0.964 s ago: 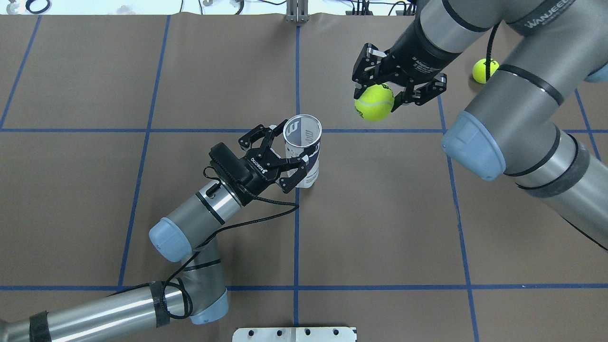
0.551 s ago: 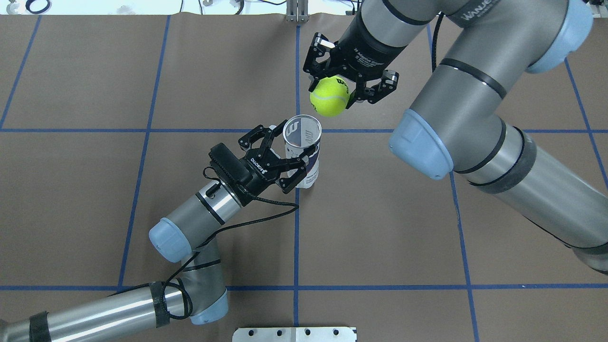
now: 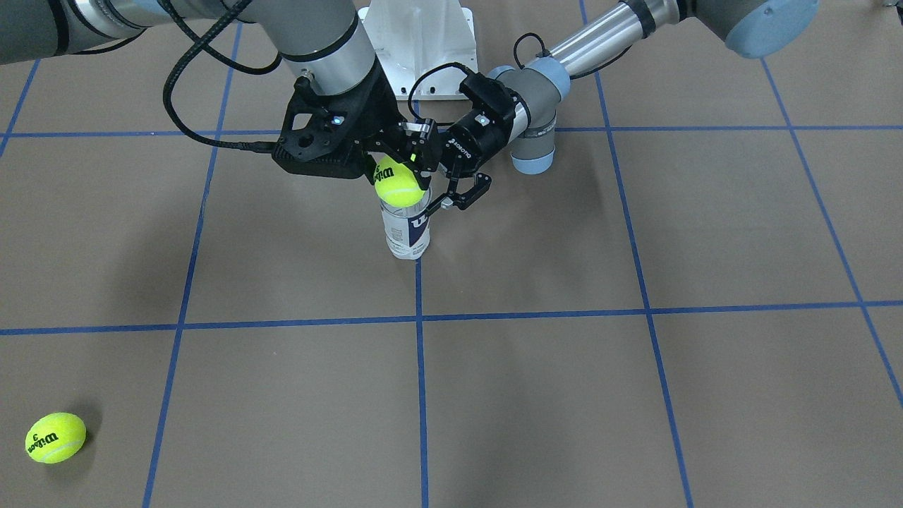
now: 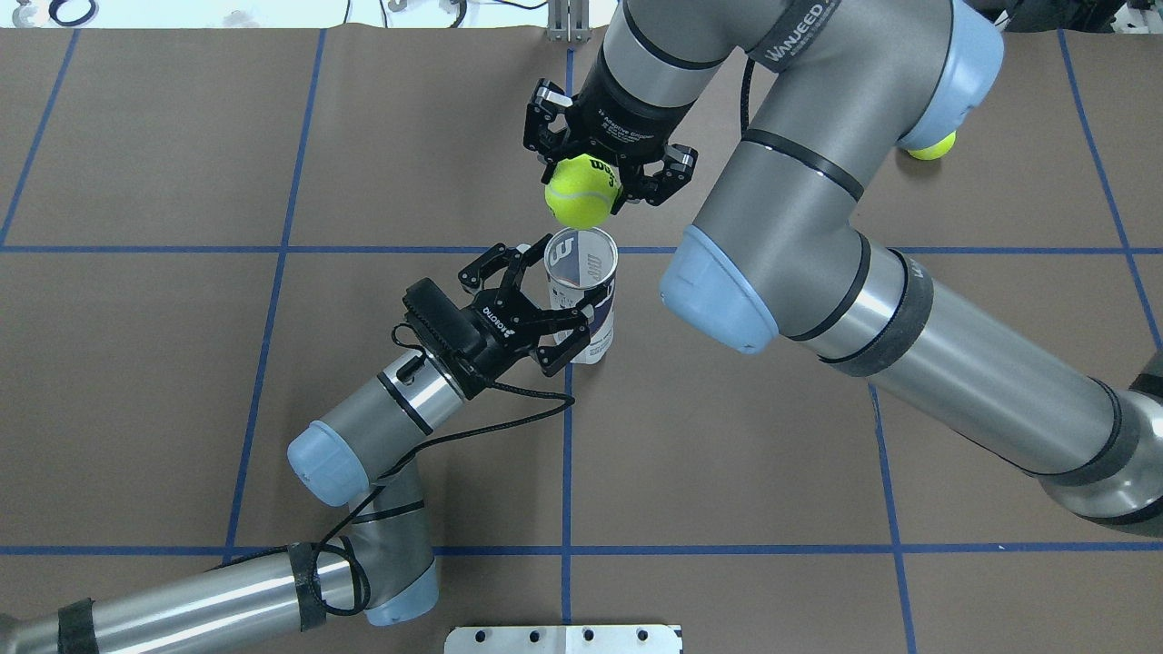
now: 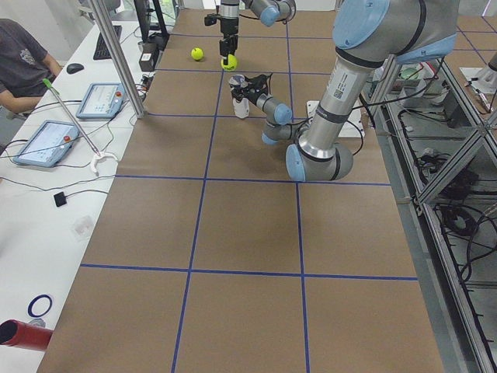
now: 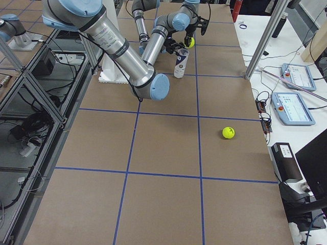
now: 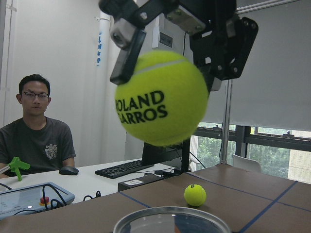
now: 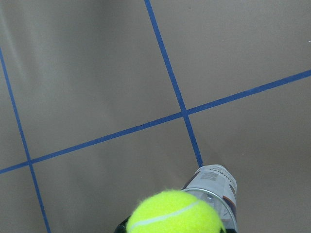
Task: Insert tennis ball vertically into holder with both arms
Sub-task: 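Carry the ball with the right gripper above the can's open top, then lower the ball into the can and open the right gripper, then move the right gripper to the second tennis ball, printed 'Wilson 3'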
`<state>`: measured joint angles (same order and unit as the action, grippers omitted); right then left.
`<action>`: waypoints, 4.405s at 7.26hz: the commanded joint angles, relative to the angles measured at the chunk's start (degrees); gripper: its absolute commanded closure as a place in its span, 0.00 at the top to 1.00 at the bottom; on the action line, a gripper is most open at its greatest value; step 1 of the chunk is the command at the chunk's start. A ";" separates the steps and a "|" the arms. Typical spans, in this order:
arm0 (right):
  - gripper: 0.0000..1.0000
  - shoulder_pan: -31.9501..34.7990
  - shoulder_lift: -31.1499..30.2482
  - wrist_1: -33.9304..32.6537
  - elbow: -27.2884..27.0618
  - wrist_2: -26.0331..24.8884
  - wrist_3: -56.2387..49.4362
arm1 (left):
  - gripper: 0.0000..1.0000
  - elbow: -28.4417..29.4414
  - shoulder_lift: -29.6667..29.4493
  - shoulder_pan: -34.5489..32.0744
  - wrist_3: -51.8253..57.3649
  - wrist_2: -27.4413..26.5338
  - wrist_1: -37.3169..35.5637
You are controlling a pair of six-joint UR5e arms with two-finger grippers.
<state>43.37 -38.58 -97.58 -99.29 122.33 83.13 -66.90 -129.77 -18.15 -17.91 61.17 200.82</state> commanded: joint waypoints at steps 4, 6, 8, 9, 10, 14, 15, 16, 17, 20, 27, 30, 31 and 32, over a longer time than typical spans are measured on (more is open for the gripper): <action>0.00 -1.71 -0.26 -0.07 -0.03 -1.48 0.63 | 0.88 -0.07 -0.05 0.05 -0.02 0.00 0.01; 0.00 -2.15 -1.05 -0.07 -0.12 -1.57 0.63 | 0.88 -0.07 -0.14 0.05 -0.02 0.00 0.01; 0.00 -2.15 -1.76 -0.07 -0.47 -1.48 0.63 | 0.88 -0.16 -0.14 0.05 -0.02 0.00 0.01; 0.00 -2.24 -1.93 -0.07 -0.47 -1.48 0.63 | 0.88 -0.16 -0.14 0.05 -0.02 0.00 0.01; 0.15 -2.50 -2.11 -0.07 -0.47 -1.48 0.63 | 0.88 -0.16 -0.22 0.05 -0.02 0.00 0.01; 0.77 -3.29 -2.89 -0.07 -0.82 -1.65 0.72 | 0.88 -0.25 -0.31 0.05 0.07 0.00 0.01; 0.99 -3.29 -2.90 -0.07 -0.82 -1.65 0.72 | 0.88 -0.34 -0.40 0.05 0.07 0.00 0.01; 0.99 -3.29 -2.90 -0.07 -0.82 -1.65 0.72 | 0.88 -0.34 -0.31 0.05 0.07 0.00 0.01; 0.99 -3.46 -2.99 -0.07 -0.82 -2.09 0.72 | 0.88 -0.34 -0.31 0.05 0.07 0.00 0.01; 0.99 -3.82 -3.86 -0.07 -2.39 -2.80 0.54 | 0.88 -0.16 -0.31 0.05 0.07 0.00 0.01; 0.99 4.34 -13.69 -0.16 -8.65 -0.43 -7.24 | 0.88 -0.25 -0.40 0.75 0.06 -0.09 -0.17; 0.99 12.42 -19.23 0.02 -7.07 1.95 -18.48 | 0.89 -0.42 -0.40 1.01 0.07 -0.09 -0.26; 0.99 14.62 -19.94 0.02 -4.71 1.86 -21.31 | 0.89 -0.34 -0.40 1.10 0.07 -0.09 -0.26; 0.99 16.90 -20.04 0.02 -0.86 1.77 -25.17 | 0.89 -0.42 -0.40 1.10 0.07 -0.09 -0.26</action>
<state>57.31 -58.00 -97.58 -104.07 124.12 62.62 -67.27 -130.17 -17.10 -17.84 61.08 200.57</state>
